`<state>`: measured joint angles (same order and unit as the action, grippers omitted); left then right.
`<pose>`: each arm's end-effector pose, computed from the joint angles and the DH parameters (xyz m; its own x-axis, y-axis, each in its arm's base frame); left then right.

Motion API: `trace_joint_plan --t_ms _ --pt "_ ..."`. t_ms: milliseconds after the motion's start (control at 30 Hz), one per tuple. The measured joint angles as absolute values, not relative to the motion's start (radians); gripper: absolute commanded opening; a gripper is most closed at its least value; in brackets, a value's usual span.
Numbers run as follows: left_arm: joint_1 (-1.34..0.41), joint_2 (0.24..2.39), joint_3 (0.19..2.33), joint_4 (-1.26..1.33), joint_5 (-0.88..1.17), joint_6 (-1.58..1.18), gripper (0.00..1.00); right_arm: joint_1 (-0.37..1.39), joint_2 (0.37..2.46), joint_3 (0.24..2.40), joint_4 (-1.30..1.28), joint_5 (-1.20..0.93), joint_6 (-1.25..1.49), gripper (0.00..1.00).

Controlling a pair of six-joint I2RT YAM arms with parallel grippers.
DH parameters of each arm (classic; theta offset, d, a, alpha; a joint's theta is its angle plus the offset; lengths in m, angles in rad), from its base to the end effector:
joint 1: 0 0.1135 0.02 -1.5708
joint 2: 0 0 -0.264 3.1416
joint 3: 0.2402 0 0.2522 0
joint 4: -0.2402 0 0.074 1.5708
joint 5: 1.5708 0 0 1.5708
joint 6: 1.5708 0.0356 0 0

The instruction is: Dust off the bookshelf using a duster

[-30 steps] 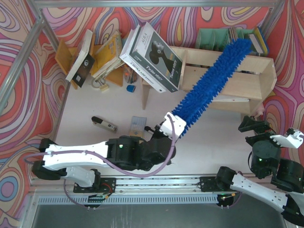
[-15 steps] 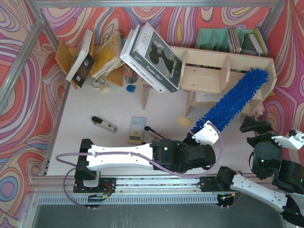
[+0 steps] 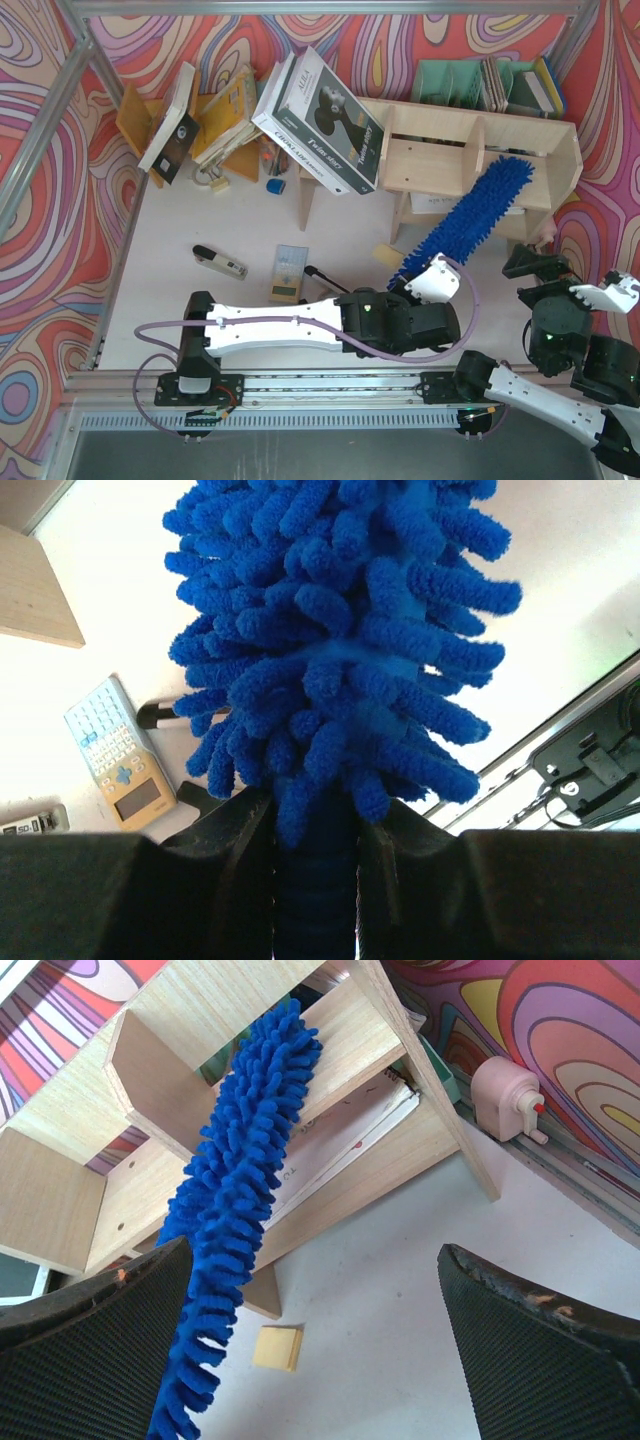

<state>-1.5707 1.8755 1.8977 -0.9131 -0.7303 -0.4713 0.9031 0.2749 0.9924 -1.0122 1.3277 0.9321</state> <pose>0.0238 -0.4060 0.3526 -0.3383 0.5024 -0.7957 0.6637 0.7268 0.1767 0.0210 -0.0292 0.3674 0.2027 0.5692 -0.7968 0.3745 0.7067 0.6002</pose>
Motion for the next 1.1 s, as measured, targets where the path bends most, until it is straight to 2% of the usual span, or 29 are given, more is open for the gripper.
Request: trace_joint_plan --t_ms 500,833,1100 --pt "-1.604 2.165 2.359 -1.212 -0.767 -0.586 0.0 0.903 0.277 0.992 -1.012 1.328 0.932 0.97" --pt "-1.628 2.167 2.362 -1.352 -0.824 -0.723 0.0 0.903 0.277 0.992 -1.012 1.327 0.932 0.98" --pt "-1.635 2.165 2.345 -1.336 -0.828 -0.718 0.0 0.903 0.277 0.992 -1.012 1.327 0.933 0.98"
